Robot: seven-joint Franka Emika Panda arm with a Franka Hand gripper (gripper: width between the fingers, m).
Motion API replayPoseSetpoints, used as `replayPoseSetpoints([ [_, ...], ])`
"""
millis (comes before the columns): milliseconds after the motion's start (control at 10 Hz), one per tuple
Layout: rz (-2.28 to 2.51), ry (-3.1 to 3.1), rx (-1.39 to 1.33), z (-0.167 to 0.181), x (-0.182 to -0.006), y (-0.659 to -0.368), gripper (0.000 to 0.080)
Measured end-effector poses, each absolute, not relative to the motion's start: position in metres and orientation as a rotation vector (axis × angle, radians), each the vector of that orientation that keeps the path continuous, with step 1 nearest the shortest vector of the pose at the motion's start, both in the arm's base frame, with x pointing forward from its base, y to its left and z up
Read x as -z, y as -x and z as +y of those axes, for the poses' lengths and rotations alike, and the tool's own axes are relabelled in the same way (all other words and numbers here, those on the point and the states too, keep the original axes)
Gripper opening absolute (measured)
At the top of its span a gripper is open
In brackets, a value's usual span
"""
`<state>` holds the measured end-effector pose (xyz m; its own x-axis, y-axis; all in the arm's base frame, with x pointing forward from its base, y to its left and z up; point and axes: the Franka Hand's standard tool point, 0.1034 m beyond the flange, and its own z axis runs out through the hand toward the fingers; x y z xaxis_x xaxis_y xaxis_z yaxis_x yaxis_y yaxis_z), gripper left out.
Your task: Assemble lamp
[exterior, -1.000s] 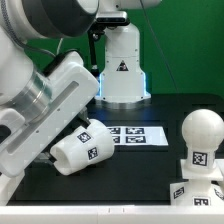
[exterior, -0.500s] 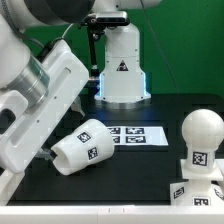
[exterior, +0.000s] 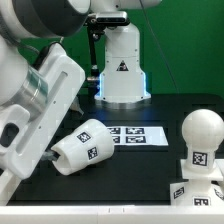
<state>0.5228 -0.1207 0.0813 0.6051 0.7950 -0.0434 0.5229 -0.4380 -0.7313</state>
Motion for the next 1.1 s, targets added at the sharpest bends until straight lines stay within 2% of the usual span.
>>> replayPoseSetpoints([
  [200,-1.003,2.101,-0.537,-0.121,-0.087,-0.518,0.0698],
  [700,-0.978,2.098,-0.573,-0.132,-0.074,-0.522,0.0698],
  [1100,-0.964,2.098,-0.592,-0.121,-0.060,-0.515,0.0698],
])
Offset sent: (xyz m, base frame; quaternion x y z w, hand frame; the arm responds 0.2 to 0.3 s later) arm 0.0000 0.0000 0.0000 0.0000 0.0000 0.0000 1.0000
